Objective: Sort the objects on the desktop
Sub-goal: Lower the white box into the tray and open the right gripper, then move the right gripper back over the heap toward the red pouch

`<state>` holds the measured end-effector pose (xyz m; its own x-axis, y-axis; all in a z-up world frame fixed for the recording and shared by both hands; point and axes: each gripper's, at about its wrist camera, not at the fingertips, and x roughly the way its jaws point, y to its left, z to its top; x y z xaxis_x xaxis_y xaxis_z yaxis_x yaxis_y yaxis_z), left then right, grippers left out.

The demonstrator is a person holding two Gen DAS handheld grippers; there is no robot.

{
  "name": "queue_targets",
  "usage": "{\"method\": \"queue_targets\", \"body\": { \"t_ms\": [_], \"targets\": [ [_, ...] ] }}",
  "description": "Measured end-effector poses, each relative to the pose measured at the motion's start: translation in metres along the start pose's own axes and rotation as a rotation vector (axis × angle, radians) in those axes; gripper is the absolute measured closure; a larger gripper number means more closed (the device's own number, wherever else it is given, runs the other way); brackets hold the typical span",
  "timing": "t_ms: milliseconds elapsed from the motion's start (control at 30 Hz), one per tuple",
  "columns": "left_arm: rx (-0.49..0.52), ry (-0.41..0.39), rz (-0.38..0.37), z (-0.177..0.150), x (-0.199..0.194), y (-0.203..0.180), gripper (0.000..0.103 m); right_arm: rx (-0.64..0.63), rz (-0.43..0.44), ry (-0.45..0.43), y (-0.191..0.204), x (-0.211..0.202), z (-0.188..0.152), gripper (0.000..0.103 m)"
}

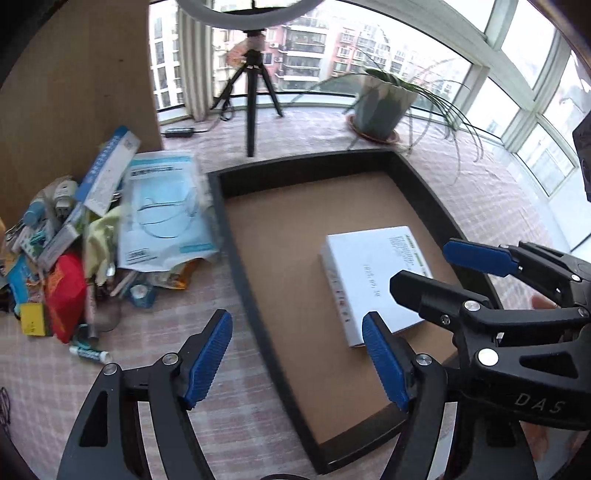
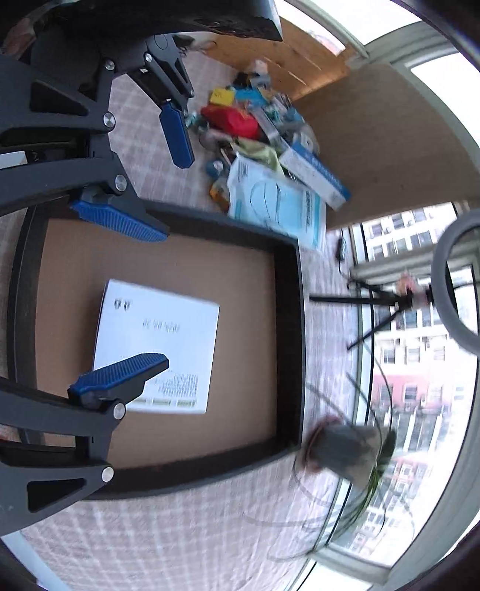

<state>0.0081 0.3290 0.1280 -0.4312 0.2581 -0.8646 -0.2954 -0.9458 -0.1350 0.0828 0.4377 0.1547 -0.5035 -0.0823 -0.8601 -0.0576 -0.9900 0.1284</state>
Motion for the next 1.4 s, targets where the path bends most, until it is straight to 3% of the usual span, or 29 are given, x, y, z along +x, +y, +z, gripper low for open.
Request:
{"method": "queue_targets", "body": {
  "t_ms": [133,267,633,867,1067,1400],
  "targets": [
    [-0.038,-0.022,0.025,-0.006,-0.014,0.031,0.027,-0.078,-0.050,-0.014,0.033,0.005,0.012,0.038],
    [-0.069,-0.045,0.045,-0.010,-0.028,0.065,0.027,-0.092,-0.001,-0.017,0.057,0.012,0.022,0.036],
    [-0.154,-0.085,0.099,-0.031,-0.067,0.176,0.027,-0.139,-0.016,-0.067,0.151,0.023,0.042,0.030],
    [-0.244,-0.128,0.160,-0.050,-0.104,0.244,0.017,-0.147,-0.024,-0.105,0.203,0.022,0.044,0.028],
    [-0.241,-0.194,0.254,-0.059,-0.138,0.272,0.014,-0.107,-0.015,-0.157,0.233,0.015,0.037,0.028],
    [-0.258,-0.207,0.259,-0.071,-0.155,0.292,0.012,-0.081,-0.037,-0.169,0.258,0.011,0.035,0.027]
  ]
}}
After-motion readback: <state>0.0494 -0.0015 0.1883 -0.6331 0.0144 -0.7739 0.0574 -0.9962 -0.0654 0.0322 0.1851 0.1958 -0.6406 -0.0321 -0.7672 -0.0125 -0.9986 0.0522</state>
